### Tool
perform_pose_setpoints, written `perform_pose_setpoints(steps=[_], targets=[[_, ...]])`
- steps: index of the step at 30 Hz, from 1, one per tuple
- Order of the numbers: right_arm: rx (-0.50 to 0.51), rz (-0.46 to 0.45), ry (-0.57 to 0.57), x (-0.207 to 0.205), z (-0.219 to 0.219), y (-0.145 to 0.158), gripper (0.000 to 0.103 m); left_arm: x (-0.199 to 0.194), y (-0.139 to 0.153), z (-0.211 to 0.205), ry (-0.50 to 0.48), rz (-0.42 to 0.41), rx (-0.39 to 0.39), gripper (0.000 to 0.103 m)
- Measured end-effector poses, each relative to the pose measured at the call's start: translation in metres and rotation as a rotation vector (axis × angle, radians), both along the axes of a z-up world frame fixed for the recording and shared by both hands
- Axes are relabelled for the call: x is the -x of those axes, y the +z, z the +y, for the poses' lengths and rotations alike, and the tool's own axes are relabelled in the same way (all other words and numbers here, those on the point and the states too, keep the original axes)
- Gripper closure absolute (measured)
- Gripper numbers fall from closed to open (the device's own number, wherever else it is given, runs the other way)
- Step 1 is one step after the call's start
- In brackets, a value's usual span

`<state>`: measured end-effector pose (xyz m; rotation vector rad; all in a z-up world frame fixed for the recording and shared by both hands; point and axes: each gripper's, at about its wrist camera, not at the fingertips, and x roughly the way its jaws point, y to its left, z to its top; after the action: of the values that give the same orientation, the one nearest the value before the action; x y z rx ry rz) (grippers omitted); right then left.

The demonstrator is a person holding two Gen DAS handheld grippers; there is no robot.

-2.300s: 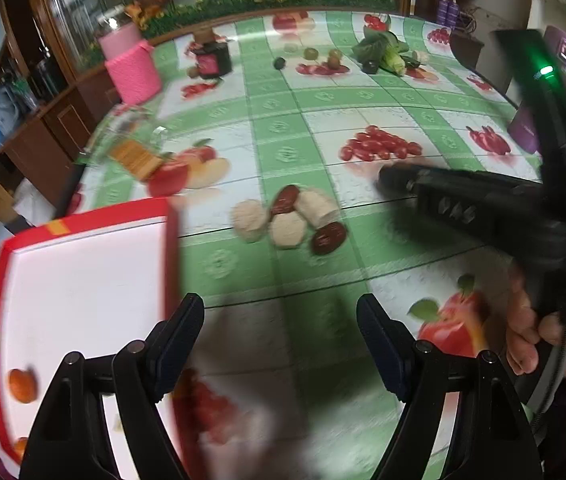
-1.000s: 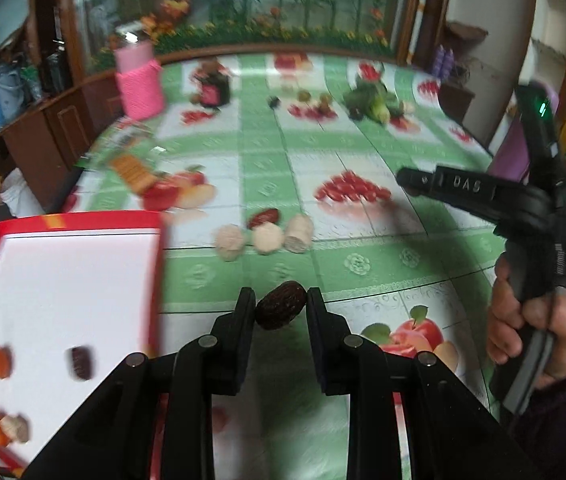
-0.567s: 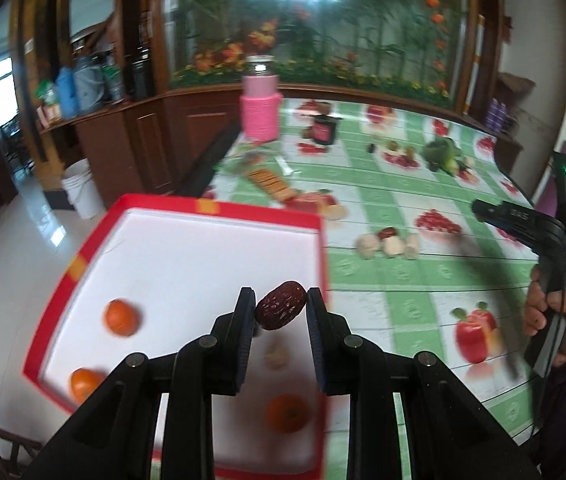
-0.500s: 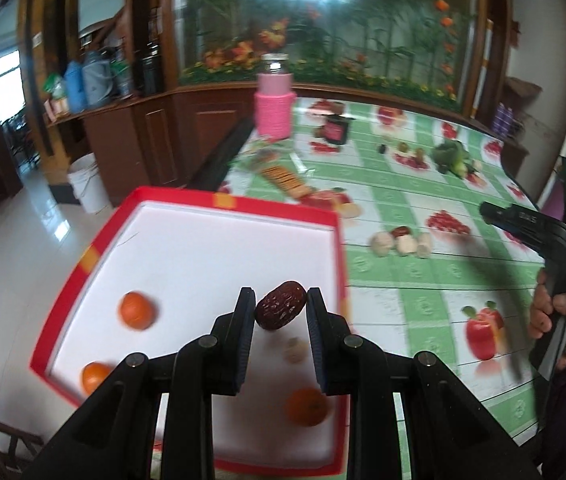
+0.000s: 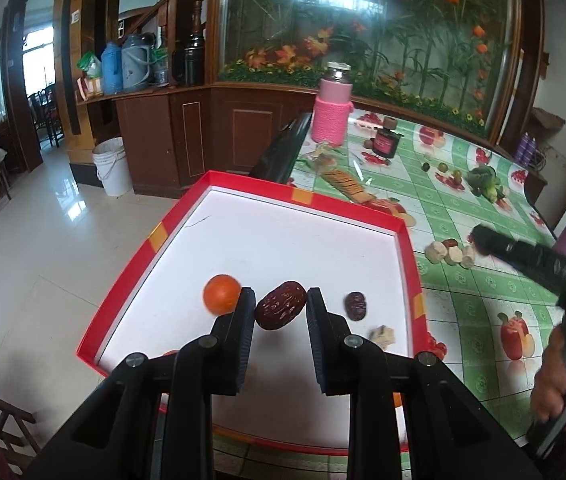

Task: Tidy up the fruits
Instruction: 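Carry the kiwi and date into the white tray and open both tools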

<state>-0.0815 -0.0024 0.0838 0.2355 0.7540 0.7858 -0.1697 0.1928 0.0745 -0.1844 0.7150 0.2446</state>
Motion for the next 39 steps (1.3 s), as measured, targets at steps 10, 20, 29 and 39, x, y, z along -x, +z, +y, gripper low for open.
perform_pose_setpoints(steps=[10, 20, 29, 39], targets=[[0.143, -0.037, 0.204, 0.057, 0.076, -0.018, 0.077, 0.008, -0.014, 0.029, 0.045, 0.012, 0.035, 0.078], [0.211, 0.023, 0.2, 0.048, 0.092, -0.041, 0.077, 0.006, -0.026, 0.028, 0.02, 0.043, 0.059, 0.078], [0.213, 0.069, 0.178, 0.035, 0.092, -0.047, 0.076, 0.003, -0.035, 0.028, 0.024, 0.086, 0.041, 0.078], [0.173, 0.107, 0.191, 0.031, 0.085, -0.048, 0.068, 0.002, -0.037, 0.025, 0.056, 0.117, -0.024, 0.073]])
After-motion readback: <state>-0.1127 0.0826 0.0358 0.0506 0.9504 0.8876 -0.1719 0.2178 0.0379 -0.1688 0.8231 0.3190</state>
